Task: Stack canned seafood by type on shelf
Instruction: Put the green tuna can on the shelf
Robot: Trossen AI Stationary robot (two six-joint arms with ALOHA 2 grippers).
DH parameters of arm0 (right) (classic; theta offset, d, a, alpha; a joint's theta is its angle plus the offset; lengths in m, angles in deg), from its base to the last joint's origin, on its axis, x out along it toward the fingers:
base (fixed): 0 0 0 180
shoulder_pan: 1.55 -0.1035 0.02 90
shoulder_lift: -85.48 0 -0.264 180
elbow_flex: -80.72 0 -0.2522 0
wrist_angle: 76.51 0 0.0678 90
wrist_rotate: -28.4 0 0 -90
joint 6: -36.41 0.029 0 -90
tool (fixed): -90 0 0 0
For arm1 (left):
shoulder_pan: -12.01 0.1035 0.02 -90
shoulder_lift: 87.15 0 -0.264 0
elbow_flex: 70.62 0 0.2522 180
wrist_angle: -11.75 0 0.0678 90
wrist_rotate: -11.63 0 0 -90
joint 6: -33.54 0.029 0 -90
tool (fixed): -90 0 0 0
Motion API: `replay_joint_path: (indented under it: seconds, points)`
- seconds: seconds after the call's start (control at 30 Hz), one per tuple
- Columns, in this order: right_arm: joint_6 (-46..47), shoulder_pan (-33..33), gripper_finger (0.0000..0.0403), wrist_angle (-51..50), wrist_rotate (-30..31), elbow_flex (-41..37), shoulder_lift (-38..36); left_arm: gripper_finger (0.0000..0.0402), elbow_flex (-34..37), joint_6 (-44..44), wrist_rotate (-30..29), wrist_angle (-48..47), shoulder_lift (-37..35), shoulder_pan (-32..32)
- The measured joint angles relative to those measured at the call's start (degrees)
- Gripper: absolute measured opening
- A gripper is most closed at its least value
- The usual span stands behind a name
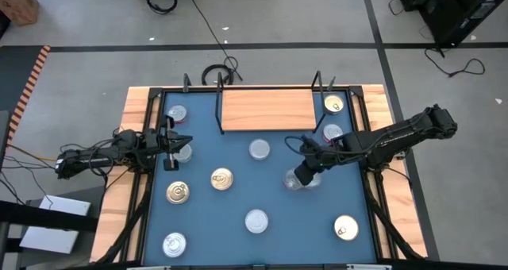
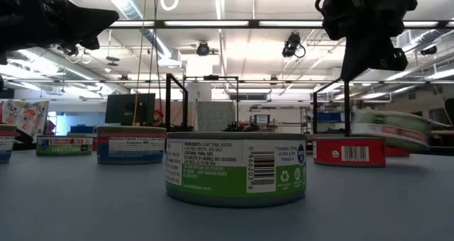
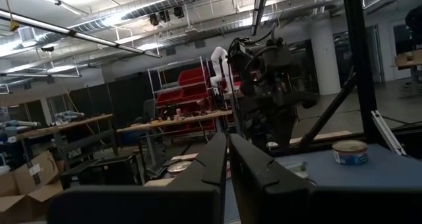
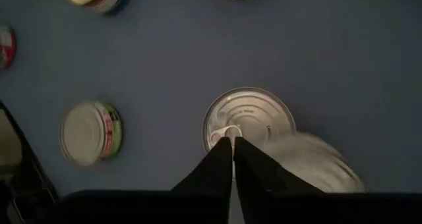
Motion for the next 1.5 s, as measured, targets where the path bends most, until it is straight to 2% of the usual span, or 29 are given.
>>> replay_joint_path:
  seconds: [0.2,0.33,0.47,0.63,0.97,1.23,1.37,1.5]
  points:
    - [-5.4,-4.1,0.0100,0.0,1.7,0.0,0.0,0.0023,0.0,0.0,0.0,0.0,0.0,0.0]
    - [-4.0,-8.4,0.0163,-1.0,3.9,0.0,0.0,0.0023,0.0,0.0,0.0,0.0,0.0,0.0]
    - [-0.9,-12.5,0.0224,-6.0,6.6,0.0,0.3,0.0023,-0.1,-0.1,0.0,0.0,0.0,0.0]
    - [0.2,-16.2,0.0271,-12.4,7.3,0.0,4.4,0.0023,-0.1,-0.1,0.0,0.0,0.0,0.0]
    - [-2.9,-18.3,0.0283,-16.9,6.2,0.0,16.6,0.0023,-0.1,-0.2,0.0,-0.5,0.0,0.0]
    - [0.7,-17.9,0.0304,-21.2,5.8,0.0,17.8,0.0023,-0.1,-0.2,0.0,-0.5,0.0,0.0]
    - [-2.2,-17.1,0.0294,-16.3,2.8,0.0,17.8,0.0023,-0.1,-0.2,0.0,-0.5,0.0,0.0]
    - [-5.5,-16.0,0.0268,-6.3,0.4,0.3,17.5,0.0023,-0.1,-0.2,0.0,-0.5,0.0,0.0]
